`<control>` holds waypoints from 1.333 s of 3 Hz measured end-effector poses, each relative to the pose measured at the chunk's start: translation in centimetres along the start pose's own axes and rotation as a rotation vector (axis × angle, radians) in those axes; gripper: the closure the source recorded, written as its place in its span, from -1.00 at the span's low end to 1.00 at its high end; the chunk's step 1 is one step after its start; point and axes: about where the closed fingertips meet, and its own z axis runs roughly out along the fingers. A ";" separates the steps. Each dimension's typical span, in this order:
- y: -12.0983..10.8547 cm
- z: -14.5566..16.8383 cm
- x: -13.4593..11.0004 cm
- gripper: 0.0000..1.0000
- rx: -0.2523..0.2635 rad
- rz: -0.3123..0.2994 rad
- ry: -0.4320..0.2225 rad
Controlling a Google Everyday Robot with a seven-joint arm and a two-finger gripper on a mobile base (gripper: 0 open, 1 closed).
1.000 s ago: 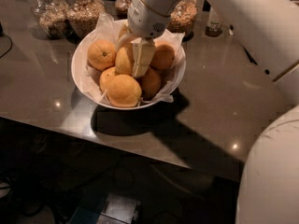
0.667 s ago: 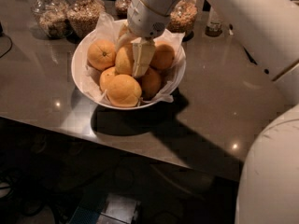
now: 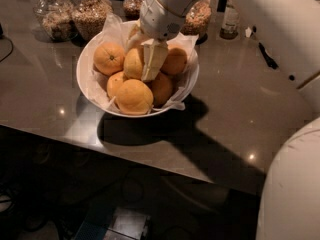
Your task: Pick orange from white bowl
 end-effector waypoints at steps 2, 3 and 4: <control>0.3 -9.2 -3.0 1.00 0.328 -0.083 -0.363; 3.4 -14.9 -4.5 1.00 0.459 -0.122 -0.552; 8.5 -20.0 -5.4 1.00 0.528 -0.128 -0.751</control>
Offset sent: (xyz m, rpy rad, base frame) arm -0.0617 -0.1786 0.2018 0.9690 -0.1529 -0.0870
